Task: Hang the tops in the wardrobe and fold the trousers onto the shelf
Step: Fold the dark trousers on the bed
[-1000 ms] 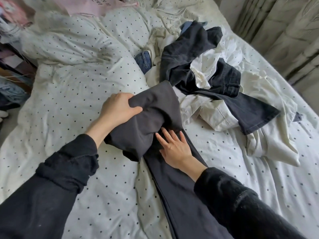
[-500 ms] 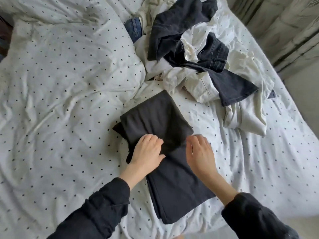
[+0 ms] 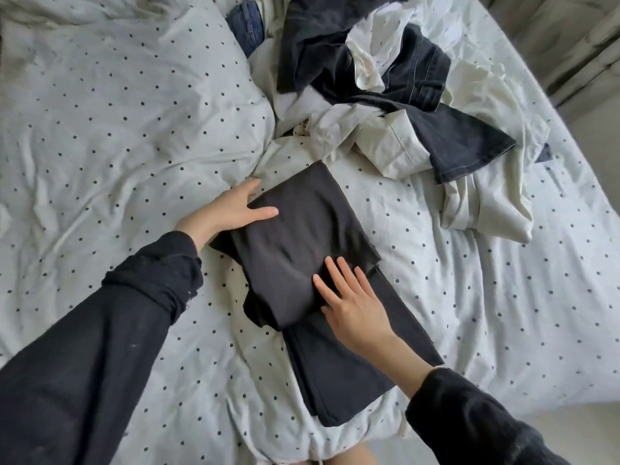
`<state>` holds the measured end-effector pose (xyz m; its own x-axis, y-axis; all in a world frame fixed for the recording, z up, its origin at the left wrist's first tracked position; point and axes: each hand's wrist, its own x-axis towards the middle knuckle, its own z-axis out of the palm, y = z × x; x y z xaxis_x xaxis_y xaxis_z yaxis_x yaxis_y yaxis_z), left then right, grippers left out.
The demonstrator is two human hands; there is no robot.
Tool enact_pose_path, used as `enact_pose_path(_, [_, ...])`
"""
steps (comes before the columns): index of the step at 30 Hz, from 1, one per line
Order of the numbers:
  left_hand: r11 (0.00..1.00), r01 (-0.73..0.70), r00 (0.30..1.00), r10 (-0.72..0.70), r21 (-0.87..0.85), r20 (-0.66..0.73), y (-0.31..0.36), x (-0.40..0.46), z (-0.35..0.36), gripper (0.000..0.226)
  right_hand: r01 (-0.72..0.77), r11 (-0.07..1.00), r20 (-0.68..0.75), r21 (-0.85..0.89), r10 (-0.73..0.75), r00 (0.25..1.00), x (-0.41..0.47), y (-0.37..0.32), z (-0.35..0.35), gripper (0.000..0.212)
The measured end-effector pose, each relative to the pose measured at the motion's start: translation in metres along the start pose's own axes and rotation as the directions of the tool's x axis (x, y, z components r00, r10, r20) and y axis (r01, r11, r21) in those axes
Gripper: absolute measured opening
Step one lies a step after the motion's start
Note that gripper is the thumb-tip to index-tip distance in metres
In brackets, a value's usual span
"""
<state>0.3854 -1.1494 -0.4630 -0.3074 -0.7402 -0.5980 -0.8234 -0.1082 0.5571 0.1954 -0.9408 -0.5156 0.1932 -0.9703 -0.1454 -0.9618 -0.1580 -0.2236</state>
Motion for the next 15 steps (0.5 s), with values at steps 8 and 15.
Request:
enact_pose_path(8, [1.000,0.005,1.000,-0.005,-0.020,0.006,0.016,-0.011,0.004,0.034,-0.019,0.999,0.140,-0.029,0.023,0.990,0.006,0.007,0.011,0.064])
enact_pose_path(15, [0.904,-0.078,0.916,0.232,0.421,-0.328,0.069,-0.042,-0.024,0.039,-0.032,0.998,0.136,0.062,0.023,0.990,0.053,0.003,-0.024,0.063])
